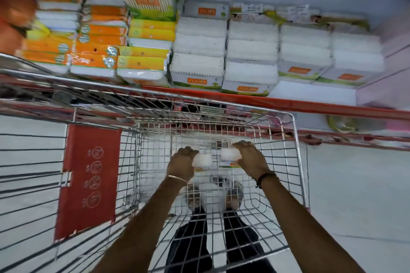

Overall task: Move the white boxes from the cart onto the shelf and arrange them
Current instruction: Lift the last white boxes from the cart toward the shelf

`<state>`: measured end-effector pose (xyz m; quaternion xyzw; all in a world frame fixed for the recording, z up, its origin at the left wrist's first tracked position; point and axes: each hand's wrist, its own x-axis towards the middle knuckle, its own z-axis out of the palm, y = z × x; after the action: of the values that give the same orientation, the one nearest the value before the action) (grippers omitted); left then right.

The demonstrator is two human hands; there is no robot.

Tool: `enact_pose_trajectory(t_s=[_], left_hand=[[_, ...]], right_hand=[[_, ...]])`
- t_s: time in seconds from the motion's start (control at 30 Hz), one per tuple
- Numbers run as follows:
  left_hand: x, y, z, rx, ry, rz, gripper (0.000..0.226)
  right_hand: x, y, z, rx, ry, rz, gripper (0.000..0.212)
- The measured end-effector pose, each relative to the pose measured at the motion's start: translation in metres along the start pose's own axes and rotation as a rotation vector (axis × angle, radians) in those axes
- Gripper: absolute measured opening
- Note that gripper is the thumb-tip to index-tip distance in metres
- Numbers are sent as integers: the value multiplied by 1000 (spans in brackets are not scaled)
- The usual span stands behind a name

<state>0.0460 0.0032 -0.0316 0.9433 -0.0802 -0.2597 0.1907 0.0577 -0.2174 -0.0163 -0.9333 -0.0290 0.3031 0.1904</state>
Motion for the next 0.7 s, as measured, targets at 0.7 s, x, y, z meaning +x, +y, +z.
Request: enact_pose_trajectory(t_s=[0.7], left_hand=[[-41,177,-162,6,511,289,60]], right_hand=[[-123,22,-235,72,397,-27,58]])
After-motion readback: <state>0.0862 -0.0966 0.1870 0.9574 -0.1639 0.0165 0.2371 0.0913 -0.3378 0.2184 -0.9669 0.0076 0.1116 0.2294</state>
